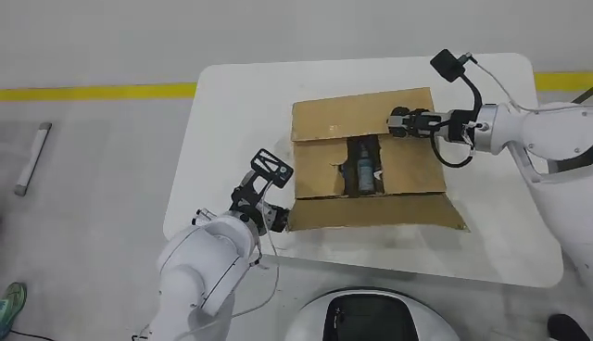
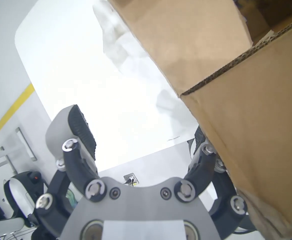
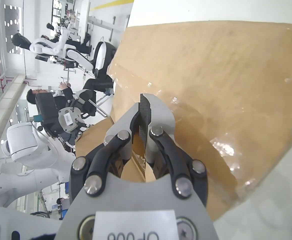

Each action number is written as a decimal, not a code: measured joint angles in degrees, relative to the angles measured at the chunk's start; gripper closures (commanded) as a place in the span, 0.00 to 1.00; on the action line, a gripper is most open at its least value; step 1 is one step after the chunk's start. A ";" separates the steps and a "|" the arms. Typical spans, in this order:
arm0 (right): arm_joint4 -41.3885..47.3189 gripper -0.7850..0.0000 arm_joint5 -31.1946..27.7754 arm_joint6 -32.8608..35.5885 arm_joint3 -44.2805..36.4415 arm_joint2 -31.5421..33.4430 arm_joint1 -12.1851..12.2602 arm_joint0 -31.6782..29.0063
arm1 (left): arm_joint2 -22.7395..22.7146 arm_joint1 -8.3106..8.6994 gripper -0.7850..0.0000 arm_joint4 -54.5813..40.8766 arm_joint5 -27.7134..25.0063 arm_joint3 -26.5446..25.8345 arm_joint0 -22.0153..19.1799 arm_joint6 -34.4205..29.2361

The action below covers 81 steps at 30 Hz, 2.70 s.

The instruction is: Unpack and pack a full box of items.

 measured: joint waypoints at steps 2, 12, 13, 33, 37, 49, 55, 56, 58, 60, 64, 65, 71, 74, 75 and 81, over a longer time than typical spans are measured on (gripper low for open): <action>-2.55 1.00 0.92 -1.29 -2.56 0.99 0.33 -0.84 | 1.18 -0.14 0.00 0.17 0.96 1.06 -1.54 0.86; -5.42 1.00 2.37 -2.03 -5.40 2.01 0.68 -2.10 | 5.72 -1.28 0.00 0.98 10.83 7.59 -8.75 4.94; -5.46 1.00 2.32 -2.06 -5.46 2.05 0.68 -2.14 | 5.78 -1.34 0.00 0.84 11.38 7.84 -9.05 4.99; -54.60 1.00 -0.73 -39.09 -13.52 -11.55 -0.23 -15.98 | 7.02 -2.16 0.00 2.78 18.08 17.16 -12.79 8.89; -55.17 1.00 1.53 -39.53 -10.01 -14.55 -1.20 -13.92 | 6.97 -2.24 0.00 2.84 18.39 17.23 -12.86 8.88; -55.15 1.00 2.42 -40.93 -7.04 -16.06 -2.70 -12.81 | 4.62 -2.16 0.00 5.78 20.17 12.83 -12.88 7.53; -55.44 1.00 2.31 -41.86 -7.33 -15.68 -3.15 -13.41 | 2.81 -2.42 0.00 6.27 25.60 11.28 -11.96 5.47; -55.47 1.00 2.25 -41.85 -7.55 -15.57 -3.20 -13.53 | 2.75 -2.47 0.00 5.88 25.99 11.60 -11.87 5.62; -55.51 1.00 2.17 -41.81 -8.07 -15.30 -3.32 -13.80 | 2.95 -2.51 0.00 6.15 25.89 12.59 -11.67 6.46; -55.25 1.00 2.16 -41.77 -8.31 -15.00 -3.46 -14.07 | 3.45 -2.56 0.00 6.61 25.41 13.18 -11.46 7.78; -54.60 1.00 2.32 -41.62 -8.43 -14.75 -3.57 -14.20 | 3.56 -2.57 0.00 6.61 25.31 13.19 -11.42 8.02; -54.62 1.00 2.32 -41.62 -8.43 -14.75 -3.57 -14.20 | 3.55 -2.57 0.00 6.61 25.32 13.18 -11.42 8.00; -54.65 1.00 2.21 -41.65 -8.42 -14.76 -3.56 -14.26 | 3.14 -2.50 0.00 6.95 25.25 13.37 -10.85 9.06; -52.41 1.00 -0.57 -42.74 -8.77 -13.71 -3.66 -15.10 | 2.33 -2.19 0.00 10.66 24.17 14.16 -9.39 12.65; -50.59 1.00 -1.56 -43.10 -8.70 -12.97 -3.64 -15.37 | 2.12 -2.07 0.00 12.49 23.71 14.46 -8.95 13.64; -50.75 1.00 -2.89 -43.44 -7.81 -11.90 -3.76 -16.37 | 3.79 -1.43 0.00 23.56 18.39 17.03 -5.67 18.81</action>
